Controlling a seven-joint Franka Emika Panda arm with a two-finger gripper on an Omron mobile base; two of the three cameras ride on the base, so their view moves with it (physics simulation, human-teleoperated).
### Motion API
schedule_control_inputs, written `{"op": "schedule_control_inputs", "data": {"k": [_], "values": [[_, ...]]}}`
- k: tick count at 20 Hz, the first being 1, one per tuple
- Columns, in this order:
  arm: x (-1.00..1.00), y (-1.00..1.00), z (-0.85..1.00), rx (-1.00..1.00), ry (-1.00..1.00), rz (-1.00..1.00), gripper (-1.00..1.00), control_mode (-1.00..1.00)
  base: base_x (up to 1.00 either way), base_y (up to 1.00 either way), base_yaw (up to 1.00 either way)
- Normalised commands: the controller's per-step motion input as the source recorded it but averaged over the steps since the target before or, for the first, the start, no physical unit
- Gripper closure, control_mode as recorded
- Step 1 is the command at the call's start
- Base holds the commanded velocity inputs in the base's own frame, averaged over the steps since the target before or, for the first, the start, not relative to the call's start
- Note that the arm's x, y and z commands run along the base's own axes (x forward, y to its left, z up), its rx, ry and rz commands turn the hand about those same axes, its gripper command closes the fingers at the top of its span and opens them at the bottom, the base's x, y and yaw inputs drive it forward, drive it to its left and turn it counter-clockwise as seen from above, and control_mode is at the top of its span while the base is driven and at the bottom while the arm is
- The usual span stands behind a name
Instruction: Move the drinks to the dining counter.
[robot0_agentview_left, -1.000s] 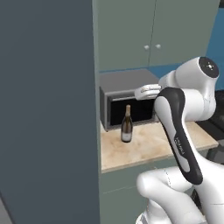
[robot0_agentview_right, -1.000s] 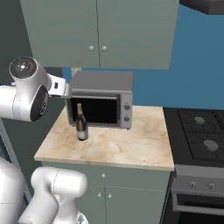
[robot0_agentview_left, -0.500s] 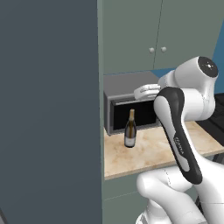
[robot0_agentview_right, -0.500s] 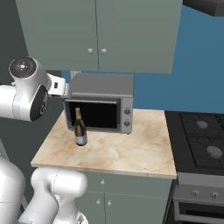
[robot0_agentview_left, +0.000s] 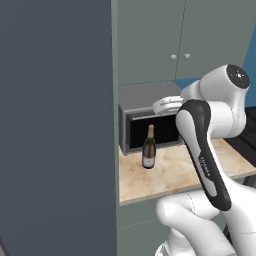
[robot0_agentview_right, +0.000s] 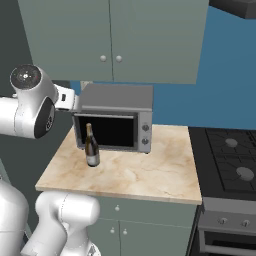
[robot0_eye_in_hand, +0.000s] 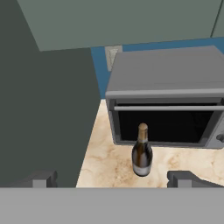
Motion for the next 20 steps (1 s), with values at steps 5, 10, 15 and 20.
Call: {"op": "schedule_control_inputs", "data": {"k": [5, 10, 15, 20], "values": [[0.00, 0.00, 0.00, 0.00, 0.00, 0.00, -1.00, 1.00, 0.00, 0.00, 0.02], [-0.04, 0.01, -0.02, -0.02, 0.01, -0.01, -1.00, -1.00, 0.00, 0.00, 0.00], [-0.07, 0.01, -0.09, -0.05, 0.00, -0.09, -1.00, -1.00, 0.00, 0.00, 0.00], [-0.09, 0.02, -0.07, -0.04, 0.00, -0.09, -1.00, -1.00, 0.00, 0.00, 0.00]]}}
